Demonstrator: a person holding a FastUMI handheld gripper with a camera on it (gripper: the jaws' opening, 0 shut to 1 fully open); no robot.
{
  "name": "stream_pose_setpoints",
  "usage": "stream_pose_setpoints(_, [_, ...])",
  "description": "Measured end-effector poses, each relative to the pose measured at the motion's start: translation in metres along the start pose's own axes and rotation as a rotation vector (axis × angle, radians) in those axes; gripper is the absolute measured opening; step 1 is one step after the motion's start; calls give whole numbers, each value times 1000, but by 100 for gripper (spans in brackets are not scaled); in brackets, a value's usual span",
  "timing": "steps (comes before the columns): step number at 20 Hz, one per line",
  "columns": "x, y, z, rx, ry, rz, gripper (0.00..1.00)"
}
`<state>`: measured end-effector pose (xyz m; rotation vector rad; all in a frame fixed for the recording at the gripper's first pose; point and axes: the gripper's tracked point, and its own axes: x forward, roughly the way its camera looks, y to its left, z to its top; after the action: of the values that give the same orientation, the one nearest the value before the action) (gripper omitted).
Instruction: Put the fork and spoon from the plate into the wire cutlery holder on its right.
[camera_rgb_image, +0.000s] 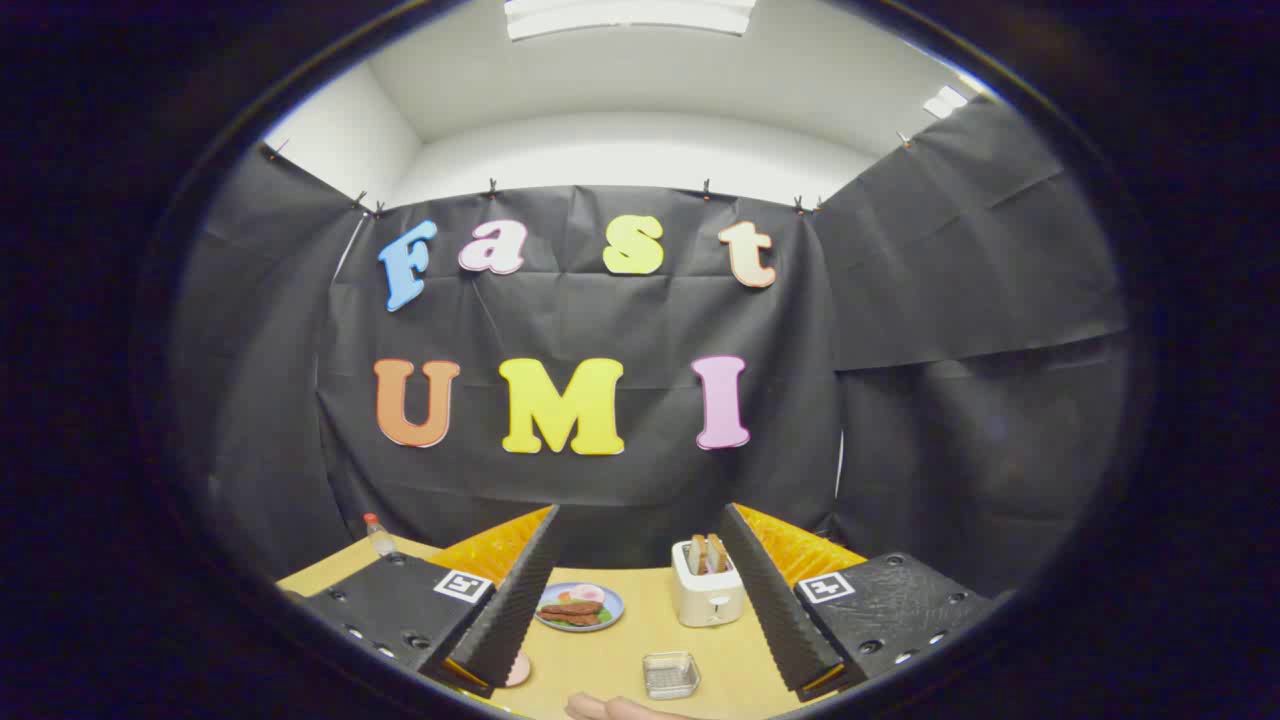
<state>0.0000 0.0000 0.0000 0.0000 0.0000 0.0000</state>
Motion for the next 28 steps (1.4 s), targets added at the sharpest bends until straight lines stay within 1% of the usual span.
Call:
stream_pose_setpoints(3, [-13, 29, 10, 3, 5, 17, 95])
stream_pose_setpoints(5, [-16, 34, 14, 16, 6, 7, 95])
stream_pose_setpoints(8, [-24, 32, 19, 17, -2, -14, 95])
stream_pose_setpoints(11, [-28, 24, 14, 6, 4, -39, 95])
stream_pose_setpoints(13, [-27, 20, 9, 8, 14, -44, 95])
stream_pose_setpoints(16, [-23, 20, 3, 18, 31, -24, 95])
stream_pose_setpoints(19, [-17, 25, -12, 24, 67, 21, 95])
stream_pose_setpoints(22, [-4, 29, -30, -6, 94, 52, 95])
stream_pose_setpoints(25, [9, 47, -64, -23, 158, 100, 95])
stream_pose_setpoints(28, [22, 60, -107, -46, 234, 119, 95])
